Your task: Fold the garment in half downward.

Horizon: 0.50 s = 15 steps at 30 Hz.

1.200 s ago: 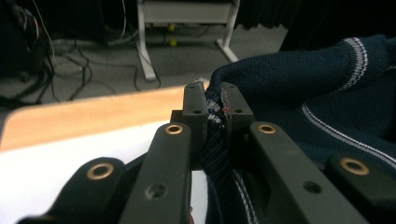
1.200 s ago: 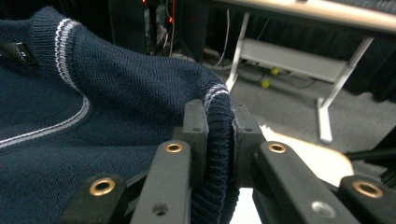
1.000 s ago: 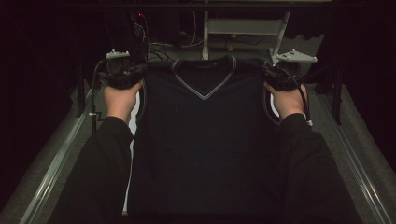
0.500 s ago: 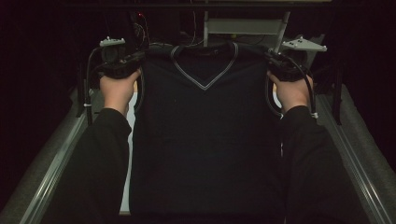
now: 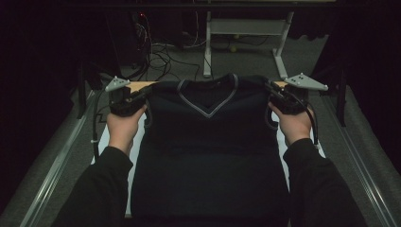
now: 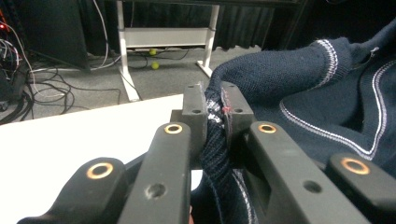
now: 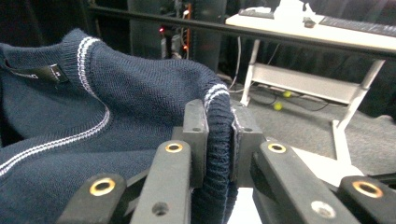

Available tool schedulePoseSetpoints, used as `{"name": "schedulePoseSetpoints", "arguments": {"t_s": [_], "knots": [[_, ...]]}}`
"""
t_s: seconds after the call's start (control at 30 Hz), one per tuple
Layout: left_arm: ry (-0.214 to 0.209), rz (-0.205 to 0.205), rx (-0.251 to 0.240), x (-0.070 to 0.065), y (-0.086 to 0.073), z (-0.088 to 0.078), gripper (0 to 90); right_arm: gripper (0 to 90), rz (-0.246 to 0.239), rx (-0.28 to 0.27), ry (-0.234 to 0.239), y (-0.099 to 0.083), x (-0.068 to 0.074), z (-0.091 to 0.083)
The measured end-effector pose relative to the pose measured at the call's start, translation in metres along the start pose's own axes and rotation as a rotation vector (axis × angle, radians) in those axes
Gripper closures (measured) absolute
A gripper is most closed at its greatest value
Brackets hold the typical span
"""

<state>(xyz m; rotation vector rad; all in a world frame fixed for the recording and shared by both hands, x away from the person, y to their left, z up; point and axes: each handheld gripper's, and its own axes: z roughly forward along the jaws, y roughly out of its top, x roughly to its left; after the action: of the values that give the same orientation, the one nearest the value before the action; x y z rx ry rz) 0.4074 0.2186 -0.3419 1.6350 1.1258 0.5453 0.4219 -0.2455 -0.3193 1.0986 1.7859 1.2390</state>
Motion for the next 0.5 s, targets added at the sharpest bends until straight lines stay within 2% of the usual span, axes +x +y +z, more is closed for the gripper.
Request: {"name": "schedulePoseSetpoints", "arguments": {"t_s": [0.1, 0.17, 0.27, 0.33, 0.37, 0.5], "knots": [[-0.008, 0.018, 0.012, 0.000, -0.019, -0.006, 79.4, 80.1, -0.037, 0.015, 0.011, -0.016, 0.005, -0.007], [-0.011, 0.038, 0.042, -0.002, -0.032, -0.011, 79.4, 80.2, -0.056, 0.015, 0.026, -0.028, 0.008, -0.014], [-0.035, 0.037, 0.051, -0.005, -0.049, -0.021, 79.3, 80.1, -0.084, 0.013, 0.052, -0.045, 0.015, -0.027], [-0.058, 0.042, 0.054, -0.007, -0.061, -0.028, 79.3, 80.1, -0.083, 0.010, 0.068, -0.056, 0.018, -0.036], [-0.082, 0.035, 0.054, -0.008, -0.069, -0.033, 79.3, 80.2, -0.081, 0.009, 0.072, -0.060, 0.019, -0.039], [-0.116, 0.028, 0.067, -0.014, -0.090, -0.046, 79.3, 80.1, -0.076, 0.011, 0.092, -0.082, 0.026, -0.056]]}}
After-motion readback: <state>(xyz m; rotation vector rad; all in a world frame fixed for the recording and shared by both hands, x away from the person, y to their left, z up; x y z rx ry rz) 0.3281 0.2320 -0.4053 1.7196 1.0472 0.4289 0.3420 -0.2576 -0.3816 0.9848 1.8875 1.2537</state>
